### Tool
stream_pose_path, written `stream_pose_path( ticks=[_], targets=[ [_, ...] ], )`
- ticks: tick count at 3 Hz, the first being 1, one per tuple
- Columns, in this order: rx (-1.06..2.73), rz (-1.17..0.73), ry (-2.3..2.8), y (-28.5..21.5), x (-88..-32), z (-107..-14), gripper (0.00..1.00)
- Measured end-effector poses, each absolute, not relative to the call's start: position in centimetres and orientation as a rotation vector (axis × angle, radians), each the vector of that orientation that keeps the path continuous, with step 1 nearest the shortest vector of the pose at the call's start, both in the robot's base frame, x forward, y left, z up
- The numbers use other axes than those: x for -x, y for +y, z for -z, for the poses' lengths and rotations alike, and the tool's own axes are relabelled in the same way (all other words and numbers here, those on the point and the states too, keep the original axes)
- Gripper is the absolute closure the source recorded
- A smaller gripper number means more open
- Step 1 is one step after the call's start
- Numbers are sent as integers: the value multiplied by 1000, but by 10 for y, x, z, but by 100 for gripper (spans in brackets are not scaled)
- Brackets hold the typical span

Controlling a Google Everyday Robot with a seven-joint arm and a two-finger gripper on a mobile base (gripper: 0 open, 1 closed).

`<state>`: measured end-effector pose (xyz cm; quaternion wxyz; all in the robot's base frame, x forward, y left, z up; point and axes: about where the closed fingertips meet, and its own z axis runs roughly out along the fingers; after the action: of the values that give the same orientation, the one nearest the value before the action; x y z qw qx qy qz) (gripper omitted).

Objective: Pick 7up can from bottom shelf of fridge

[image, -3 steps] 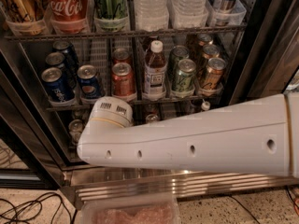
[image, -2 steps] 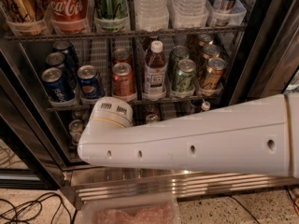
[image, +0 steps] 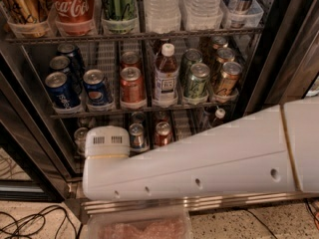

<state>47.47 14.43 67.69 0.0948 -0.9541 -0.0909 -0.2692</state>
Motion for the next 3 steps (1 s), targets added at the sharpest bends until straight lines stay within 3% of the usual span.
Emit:
stream_pose_path(
  ticks=[2,3],
  targets=[
    [2729,985,-396,155,-485,-680,100],
    [2729,985,-396,155,-485,-680,100]
  ],
)
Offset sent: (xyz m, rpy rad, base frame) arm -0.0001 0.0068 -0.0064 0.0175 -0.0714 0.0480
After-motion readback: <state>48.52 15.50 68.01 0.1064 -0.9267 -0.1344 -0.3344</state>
